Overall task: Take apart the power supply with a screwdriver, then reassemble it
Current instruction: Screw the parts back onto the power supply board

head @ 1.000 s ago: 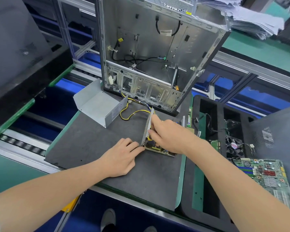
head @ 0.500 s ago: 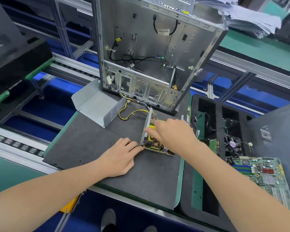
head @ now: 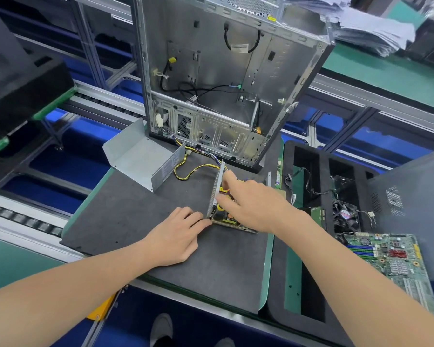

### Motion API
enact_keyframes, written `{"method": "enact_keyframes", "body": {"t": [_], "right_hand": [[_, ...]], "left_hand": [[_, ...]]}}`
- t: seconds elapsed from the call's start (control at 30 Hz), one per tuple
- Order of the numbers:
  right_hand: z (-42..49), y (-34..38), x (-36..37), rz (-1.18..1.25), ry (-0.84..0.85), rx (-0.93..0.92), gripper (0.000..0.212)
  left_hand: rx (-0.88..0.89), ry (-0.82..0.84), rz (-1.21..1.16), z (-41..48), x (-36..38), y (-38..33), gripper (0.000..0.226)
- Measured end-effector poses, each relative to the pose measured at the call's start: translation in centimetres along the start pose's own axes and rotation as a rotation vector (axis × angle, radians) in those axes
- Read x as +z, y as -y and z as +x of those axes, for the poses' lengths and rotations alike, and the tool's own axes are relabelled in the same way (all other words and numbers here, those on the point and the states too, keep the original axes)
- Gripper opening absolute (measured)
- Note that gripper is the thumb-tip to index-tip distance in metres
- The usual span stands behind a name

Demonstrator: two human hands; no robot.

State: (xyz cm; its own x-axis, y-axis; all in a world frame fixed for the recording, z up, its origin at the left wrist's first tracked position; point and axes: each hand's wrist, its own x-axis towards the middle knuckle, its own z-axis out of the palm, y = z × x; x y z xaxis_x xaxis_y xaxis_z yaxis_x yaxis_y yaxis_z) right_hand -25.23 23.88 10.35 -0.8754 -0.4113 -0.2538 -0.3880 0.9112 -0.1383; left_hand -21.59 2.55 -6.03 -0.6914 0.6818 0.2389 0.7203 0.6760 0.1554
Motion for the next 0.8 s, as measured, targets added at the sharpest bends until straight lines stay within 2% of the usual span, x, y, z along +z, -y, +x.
{"method": "enact_keyframes", "body": {"t": [0.07, 0.1, 0.2, 0.27, 0.3, 0.37, 0.43, 0.47, 0.53, 0.67, 0.73, 0.8], "right_hand": [[0.3, -0.5, 0.1, 0.154, 0.076, -0.005, 0.022], [0.5, -0.6, 0.1, 0.146, 0.072, 0.006, 0.025], [0.5, 0.1, 0.4, -0.124, -0.024, 0.088, 0.038], [0.3, 0.2, 0.4, -0.231, -0.084, 0.046, 0.034], [0.2, 0.2, 0.4, -0.191, -0.079, -0.008, 0.025], [0.2, -0.1, 0.4, 0.057, -0.019, -0.066, 0.009], [0.5, -0.6, 0.4, 0.247, 0.057, -0.061, 0.012], [0.6, -0.6, 0.5, 0.254, 0.054, -0.05, 0.016], [0.7, -0.2, 0.7, 0.147, 0.013, 0.01, 0.028], [0.7, 0.7, 0.6, -0.278, -0.134, 0.072, 0.048], [0.8, 0.9, 0.5, -0.293, -0.131, 0.052, 0.052], [0.8, 0.6, 0.3, -0.135, -0.061, 0.033, 0.039]], "left_hand": [[-0.002, -0.002, -0.008, 0.0, 0.0, 0.0, 0.049], [-0.003, -0.002, -0.009, 0.0, 0.0, 0.0, 0.049], [-0.005, -0.001, -0.017, 0.0, 0.0, 0.0, 0.049], [-0.004, -0.002, -0.021, 0.0, 0.0, 0.1, 0.049], [-0.004, -0.001, -0.02, 0.0, 0.0, 0.1, 0.05], [0.001, 0.004, -0.019, -0.1, 0.0, 0.1, 0.05], [0.006, 0.006, -0.017, -0.1, -0.1, 0.1, 0.051], [0.008, 0.005, -0.018, -0.1, -0.2, 0.1, 0.05], [0.01, 0.001, -0.022, -0.1, -0.2, 0.0, 0.049], [0.012, -0.004, -0.033, -0.1, -0.2, 0.1, 0.047], [0.012, -0.003, -0.027, -0.1, -0.2, 0.1, 0.047], [0.011, -0.004, -0.026, -0.1, -0.3, 0.1, 0.048]]}}
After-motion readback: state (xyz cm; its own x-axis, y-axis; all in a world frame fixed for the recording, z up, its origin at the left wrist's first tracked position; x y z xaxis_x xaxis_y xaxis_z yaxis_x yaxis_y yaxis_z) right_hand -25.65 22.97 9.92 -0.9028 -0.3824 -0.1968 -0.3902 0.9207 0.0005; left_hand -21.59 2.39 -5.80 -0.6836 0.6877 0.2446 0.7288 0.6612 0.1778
